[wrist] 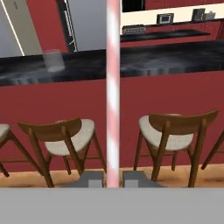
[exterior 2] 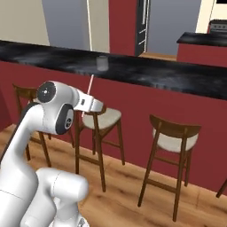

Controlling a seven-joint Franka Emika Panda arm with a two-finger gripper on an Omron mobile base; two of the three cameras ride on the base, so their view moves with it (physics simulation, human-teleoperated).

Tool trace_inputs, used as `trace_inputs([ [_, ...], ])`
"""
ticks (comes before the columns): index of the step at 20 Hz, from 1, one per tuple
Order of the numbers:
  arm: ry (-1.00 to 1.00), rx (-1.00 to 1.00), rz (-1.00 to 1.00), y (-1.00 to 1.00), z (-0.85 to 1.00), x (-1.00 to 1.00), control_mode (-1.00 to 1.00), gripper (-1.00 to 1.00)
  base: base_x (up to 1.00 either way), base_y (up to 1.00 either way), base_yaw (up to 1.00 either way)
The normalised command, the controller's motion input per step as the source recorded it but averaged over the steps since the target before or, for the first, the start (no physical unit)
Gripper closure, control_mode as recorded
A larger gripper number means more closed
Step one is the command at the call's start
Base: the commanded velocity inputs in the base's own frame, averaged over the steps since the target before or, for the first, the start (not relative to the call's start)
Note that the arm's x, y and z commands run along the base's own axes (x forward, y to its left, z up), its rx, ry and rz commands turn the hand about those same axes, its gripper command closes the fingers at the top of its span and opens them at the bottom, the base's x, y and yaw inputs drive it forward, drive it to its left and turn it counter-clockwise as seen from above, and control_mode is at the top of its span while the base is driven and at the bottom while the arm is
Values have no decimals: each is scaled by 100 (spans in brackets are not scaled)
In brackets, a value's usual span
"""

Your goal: Take a straw from the drawer in front and place it inside the glass cup on the dining counter.

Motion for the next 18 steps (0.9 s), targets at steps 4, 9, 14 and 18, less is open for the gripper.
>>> trace_inputs([
  [4,0,0,0,0,0,0,100,100,79,29,-14],
  [9,0,0,0,0,0,0,100,100,82,8,-8],
  [14,0,0,0,0,0,0,100,100,69,11,-6],
  [18,0,0,0,0,0,0,100,100,64,35,-7],
])
